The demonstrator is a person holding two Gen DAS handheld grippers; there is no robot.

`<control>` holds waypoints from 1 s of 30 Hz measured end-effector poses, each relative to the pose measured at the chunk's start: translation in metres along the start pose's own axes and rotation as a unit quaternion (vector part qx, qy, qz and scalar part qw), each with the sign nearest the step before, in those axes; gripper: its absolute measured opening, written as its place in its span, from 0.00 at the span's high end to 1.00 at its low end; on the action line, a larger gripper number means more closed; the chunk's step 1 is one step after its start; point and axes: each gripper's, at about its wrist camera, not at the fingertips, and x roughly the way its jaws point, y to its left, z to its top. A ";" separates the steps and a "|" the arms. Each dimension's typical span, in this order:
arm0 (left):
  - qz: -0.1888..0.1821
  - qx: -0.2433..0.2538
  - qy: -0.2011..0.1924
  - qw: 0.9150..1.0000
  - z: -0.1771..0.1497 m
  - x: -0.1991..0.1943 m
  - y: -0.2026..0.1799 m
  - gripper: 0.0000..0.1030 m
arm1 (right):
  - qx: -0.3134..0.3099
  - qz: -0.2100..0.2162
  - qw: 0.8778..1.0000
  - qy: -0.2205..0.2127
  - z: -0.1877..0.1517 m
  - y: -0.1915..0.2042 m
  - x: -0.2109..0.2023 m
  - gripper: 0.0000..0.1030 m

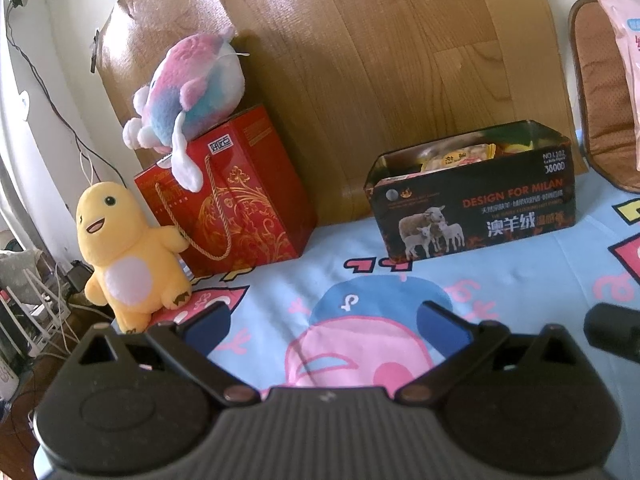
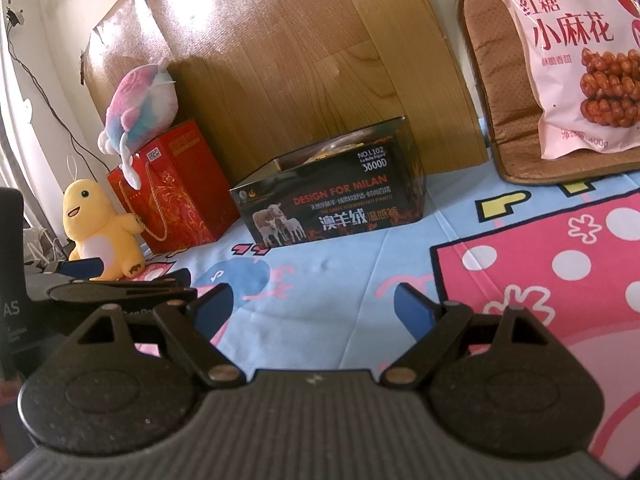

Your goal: Organize snacks

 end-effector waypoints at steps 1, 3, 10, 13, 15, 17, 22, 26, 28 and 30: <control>0.000 -0.001 0.000 1.000 0.000 0.000 0.000 0.00 | 0.000 0.000 1.000 0.000 0.000 0.000 0.000 0.13; 0.000 -0.001 0.000 1.000 -0.001 0.000 0.001 0.00 | 0.000 0.000 1.000 0.000 0.000 0.000 0.000 0.13; -0.002 0.002 0.003 1.000 -0.002 0.002 0.000 0.00 | -0.002 0.000 1.000 -0.001 -0.001 0.000 0.000 0.13; -0.004 0.002 0.004 1.000 -0.002 0.002 0.000 0.00 | -0.002 0.000 1.000 -0.001 -0.001 0.000 0.000 0.13; -0.004 0.003 0.003 1.000 -0.002 0.003 -0.001 0.00 | -0.002 0.000 1.000 -0.001 -0.001 0.000 0.000 0.13; -0.005 0.004 0.003 1.000 -0.002 0.003 -0.002 0.00 | -0.002 0.000 1.000 -0.001 0.000 0.000 0.000 0.13; -0.006 0.001 0.001 1.000 -0.001 0.002 -0.002 0.00 | -0.001 0.000 1.000 0.000 -0.001 0.000 0.000 0.13; -0.007 0.001 0.002 1.000 -0.002 0.003 -0.002 0.00 | -0.001 0.000 1.000 -0.001 -0.001 0.000 0.000 0.13; -0.006 0.002 0.003 1.000 -0.003 0.004 -0.002 0.00 | -0.001 0.000 1.000 0.000 -0.001 0.000 0.000 0.13; -0.007 0.002 0.004 1.000 -0.004 0.004 -0.003 0.00 | -0.002 0.000 1.000 0.000 -0.001 0.000 0.000 0.13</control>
